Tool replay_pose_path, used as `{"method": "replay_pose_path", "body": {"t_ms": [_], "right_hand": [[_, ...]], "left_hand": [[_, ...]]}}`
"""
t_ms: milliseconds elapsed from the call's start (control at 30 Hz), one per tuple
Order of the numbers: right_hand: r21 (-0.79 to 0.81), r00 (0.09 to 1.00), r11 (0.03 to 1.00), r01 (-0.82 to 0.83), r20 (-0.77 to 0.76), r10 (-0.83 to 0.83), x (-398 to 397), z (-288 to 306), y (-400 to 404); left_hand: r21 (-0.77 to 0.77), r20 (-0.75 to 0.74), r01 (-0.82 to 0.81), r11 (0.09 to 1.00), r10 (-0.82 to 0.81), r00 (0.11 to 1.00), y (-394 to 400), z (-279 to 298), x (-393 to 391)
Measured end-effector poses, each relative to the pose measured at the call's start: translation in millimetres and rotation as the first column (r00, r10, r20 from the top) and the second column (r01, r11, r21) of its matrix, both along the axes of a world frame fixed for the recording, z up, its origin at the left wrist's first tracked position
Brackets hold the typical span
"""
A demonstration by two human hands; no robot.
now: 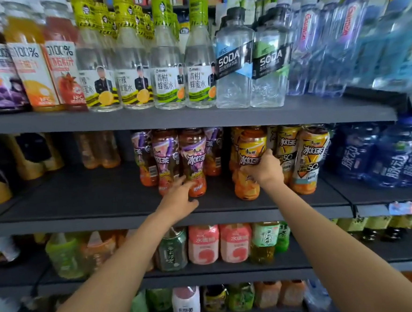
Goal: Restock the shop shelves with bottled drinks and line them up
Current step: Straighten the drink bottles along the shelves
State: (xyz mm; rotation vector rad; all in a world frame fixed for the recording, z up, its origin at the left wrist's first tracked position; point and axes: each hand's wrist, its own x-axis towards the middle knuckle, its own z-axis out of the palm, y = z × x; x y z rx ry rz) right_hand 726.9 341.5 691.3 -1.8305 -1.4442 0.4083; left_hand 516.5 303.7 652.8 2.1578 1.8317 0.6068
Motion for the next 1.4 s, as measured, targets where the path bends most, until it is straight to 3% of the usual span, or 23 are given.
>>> {"method": "replay_pose_path", "body": {"t_ms": [167,300,367,433,567,633,733,800,833,933,1067,1200,1267,1400], "right_hand": [[0.105,0.999,0.993,0.052,-0.013,-0.051,-11,-18,0],[0.452,0.993,0.885,0.109,-0.012,-0.117,-41,-45,-22],[0.607,0.997,0.794,0.010,0.051,-0.052,-73,-50,-39],[0.634,0.979,0.747,-0.202,0.159,0.130,-116,-48,-53],[0.512,0.836,0.662,-0.548,0.314,0.449,-218,-45,-78],[0.344,0.715,0.627,-0.699,0.370,0.594,-274,-53,-97],[-0.120,0.376,0.473,-0.873,0.453,0.808,-365,-80,-134],[-0.361,0.147,0.291,-0.886,0.376,0.915,-428,-103,-167],[-0.429,0.080,0.223,-0.875,0.325,0.942,-459,-116,-184],[-0.534,0.005,0.092,-0.840,0.163,0.987,-547,-158,-229],[-0.701,-0.086,-0.006,-0.713,0.079,0.993,-634,-200,-285],[-0.783,-0.183,-0.046,-0.620,0.087,0.979,-700,-232,-311],[-0.808,-0.189,-0.056,-0.586,0.070,0.979,-738,-237,-322],[-0.809,-0.202,-0.099,-0.580,0.026,0.979,-825,-268,-341]], "left_hand": [[0.037,0.006,0.053,0.998,-0.053,0.999,-3,-1,3],[0.166,0.057,0.040,0.985,-0.050,0.997,-17,-8,-15],[0.218,0.104,-0.012,0.976,-0.011,0.995,-26,-15,-36],[0.250,0.175,-0.090,0.964,0.046,0.983,-40,-21,-64],[0.185,0.289,-0.320,0.929,0.260,0.921,-92,-42,-145],[0.066,0.269,-0.403,0.913,0.373,0.888,-130,-65,-198],[-0.169,0.188,-0.481,0.861,0.507,0.841,-204,-104,-282],[-0.312,0.104,-0.515,0.798,0.567,0.817,-266,-128,-337],[-0.375,0.085,-0.531,0.760,0.598,0.797,-299,-141,-365],[-0.525,0.082,-0.549,0.651,0.680,0.729,-396,-187,-448],[-0.696,-0.086,-0.557,0.452,0.718,0.690,-512,-224,-535],[-0.710,-0.216,-0.646,0.280,0.787,0.578,-595,-242,-615],[-0.700,-0.237,-0.679,0.222,0.825,0.514,-615,-246,-651],[-0.671,-0.205,-0.718,0.183,0.886,0.417,-615,-253,-717]]}}
